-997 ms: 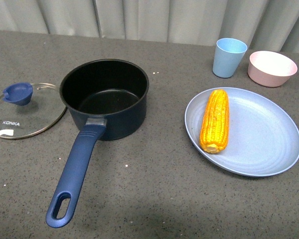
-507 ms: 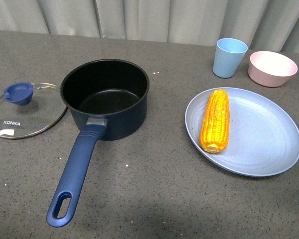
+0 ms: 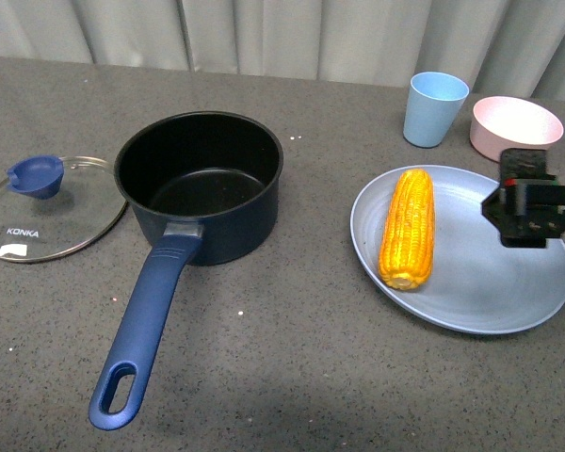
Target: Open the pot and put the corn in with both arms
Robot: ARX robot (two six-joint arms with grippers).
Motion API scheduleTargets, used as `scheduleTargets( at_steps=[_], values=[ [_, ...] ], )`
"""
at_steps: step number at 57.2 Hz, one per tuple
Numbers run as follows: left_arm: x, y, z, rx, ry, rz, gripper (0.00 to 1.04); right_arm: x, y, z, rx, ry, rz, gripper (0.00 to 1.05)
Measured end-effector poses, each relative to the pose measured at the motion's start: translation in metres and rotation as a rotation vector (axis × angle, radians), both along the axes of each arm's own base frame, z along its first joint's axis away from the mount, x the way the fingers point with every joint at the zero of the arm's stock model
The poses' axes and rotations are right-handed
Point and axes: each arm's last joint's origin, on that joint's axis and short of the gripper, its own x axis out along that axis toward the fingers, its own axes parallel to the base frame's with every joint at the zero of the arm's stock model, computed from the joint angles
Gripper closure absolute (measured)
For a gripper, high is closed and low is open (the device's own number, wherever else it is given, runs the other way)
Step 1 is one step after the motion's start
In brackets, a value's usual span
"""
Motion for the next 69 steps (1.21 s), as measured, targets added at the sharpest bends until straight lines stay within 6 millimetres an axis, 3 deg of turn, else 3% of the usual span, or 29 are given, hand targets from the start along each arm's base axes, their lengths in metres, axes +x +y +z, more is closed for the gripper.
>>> scheduleTargets(
  at_steps=[21, 58, 69],
  values=[
    [0.000, 0.000, 0.000, 0.001, 0.000, 0.000, 0.07, 0.042, 0.031, -0.020, 0.055, 0.124, -0.112, 0.09],
    [0.000, 0.000, 0.000, 0.001, 0.000, 0.000, 0.07, 0.068, 0.051, -0.041, 0.056, 0.241, -0.165, 0.09],
    [0.000, 0.000, 0.000, 0.001, 0.000, 0.000, 0.07, 0.069, 0.052, -0.045, 0.052, 0.265, -0.161, 0.35]
  ],
)
